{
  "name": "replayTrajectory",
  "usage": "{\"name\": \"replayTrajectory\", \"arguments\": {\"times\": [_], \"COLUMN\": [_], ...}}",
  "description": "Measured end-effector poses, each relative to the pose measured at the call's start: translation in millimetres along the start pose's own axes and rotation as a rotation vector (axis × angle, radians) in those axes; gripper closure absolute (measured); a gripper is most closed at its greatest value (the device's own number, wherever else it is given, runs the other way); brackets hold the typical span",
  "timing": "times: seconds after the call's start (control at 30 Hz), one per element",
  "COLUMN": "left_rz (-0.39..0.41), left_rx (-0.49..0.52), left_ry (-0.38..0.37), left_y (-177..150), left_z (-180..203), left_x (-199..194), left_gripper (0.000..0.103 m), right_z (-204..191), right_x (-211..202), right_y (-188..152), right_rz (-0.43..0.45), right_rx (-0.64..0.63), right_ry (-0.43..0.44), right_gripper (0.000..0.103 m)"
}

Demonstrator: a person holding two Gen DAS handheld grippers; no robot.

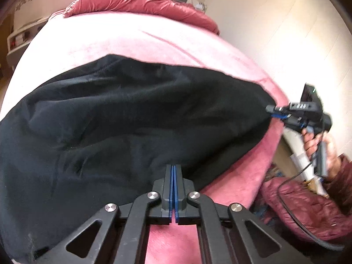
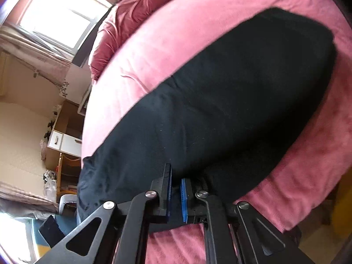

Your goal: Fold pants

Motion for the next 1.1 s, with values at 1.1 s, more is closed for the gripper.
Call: {"name": "replayTrajectory", "arguments": {"times": [1.1], "left_rz": [0.033], "left_rx": [-0.071], "left_ry": [0.255], "left_y": [-27], "left_z": [-72], "left_x": [-75], "left_gripper": [0.066], "right_z": [-193], "right_x": [45], "right_y": [-145], "right_rz": [-0.151], "right_rx": [-1.027], "right_ry": [0.006], "right_gripper": [0.06]}}
Point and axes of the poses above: each gripper's, at about its wrist camera, not at the fingertips, and x roughly the way its jaws point, z to its right, y to its top, the point moved 7 cm from there along x, roughly the way its jaws point, and after that the axes turned 10 degrees about -y, right-handed, at the moved point
